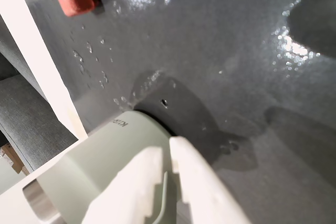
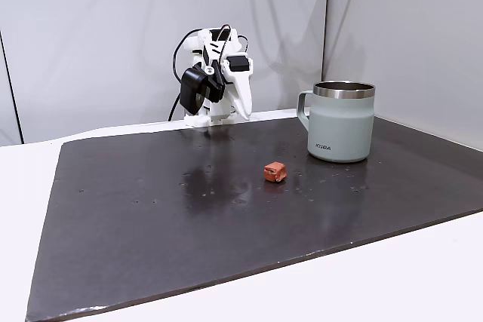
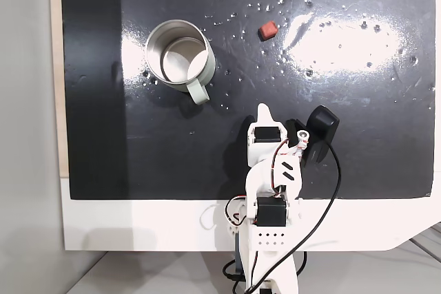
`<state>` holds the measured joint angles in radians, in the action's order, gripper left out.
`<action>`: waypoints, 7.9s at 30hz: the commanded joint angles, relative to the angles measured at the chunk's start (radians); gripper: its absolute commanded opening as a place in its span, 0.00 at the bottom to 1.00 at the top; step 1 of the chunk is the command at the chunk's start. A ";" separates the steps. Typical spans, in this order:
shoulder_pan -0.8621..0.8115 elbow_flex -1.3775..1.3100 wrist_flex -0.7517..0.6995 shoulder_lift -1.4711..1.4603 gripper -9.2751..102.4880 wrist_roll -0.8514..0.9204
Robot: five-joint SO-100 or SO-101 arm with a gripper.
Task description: Grasp a cube and put it in the cup.
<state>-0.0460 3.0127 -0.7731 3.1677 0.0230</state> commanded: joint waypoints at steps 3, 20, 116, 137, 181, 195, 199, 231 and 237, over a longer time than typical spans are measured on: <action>0.003 -0.008 0.029 0.011 0.08 -0.018; 0.002 -0.008 0.029 0.011 0.08 -0.021; -0.094 -2.792 -1.023 -2.223 0.08 0.353; -0.028 -2.913 -1.023 -2.404 0.08 0.459; -0.044 -2.962 -1.026 -2.649 0.32 0.523; -0.046 -3.000 -1.026 -2.718 0.24 0.525; -0.049 -3.016 -1.026 -2.718 0.16 0.518; -0.054 -2.666 -1.029 -1.898 0.11 0.456; -0.057 -2.652 -1.029 -1.821 0.10 0.466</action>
<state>-0.0905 0.3590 -1.7917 1.2563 0.4832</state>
